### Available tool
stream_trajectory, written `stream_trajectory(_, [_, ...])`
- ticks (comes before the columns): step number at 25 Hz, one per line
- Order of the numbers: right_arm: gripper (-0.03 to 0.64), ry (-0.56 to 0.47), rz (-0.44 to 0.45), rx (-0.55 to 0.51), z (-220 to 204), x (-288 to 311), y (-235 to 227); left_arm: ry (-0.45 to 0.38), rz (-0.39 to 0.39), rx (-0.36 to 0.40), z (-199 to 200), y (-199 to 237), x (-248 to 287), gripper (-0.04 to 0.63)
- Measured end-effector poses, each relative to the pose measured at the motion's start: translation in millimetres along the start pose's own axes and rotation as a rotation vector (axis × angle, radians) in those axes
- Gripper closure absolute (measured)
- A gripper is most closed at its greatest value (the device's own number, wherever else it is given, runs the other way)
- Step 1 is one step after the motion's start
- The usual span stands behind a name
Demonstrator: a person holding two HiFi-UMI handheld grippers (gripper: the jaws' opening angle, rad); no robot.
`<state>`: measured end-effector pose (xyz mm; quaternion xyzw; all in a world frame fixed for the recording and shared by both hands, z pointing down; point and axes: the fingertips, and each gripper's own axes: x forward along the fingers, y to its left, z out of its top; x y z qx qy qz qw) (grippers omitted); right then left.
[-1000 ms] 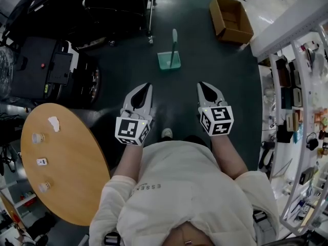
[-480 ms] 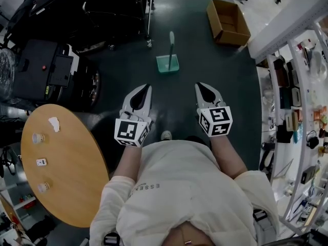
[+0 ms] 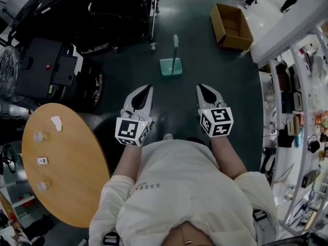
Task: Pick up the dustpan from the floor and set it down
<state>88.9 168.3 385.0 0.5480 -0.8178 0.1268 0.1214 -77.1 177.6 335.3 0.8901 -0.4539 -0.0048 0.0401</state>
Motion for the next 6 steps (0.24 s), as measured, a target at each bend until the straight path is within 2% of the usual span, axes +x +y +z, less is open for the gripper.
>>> stream_trajectory(6, [0.626,0.004,0.006,0.0,1.4,6.4,3.3,-0.033,0.004,-0.011,10.3,7.0,-2.0,0.588])
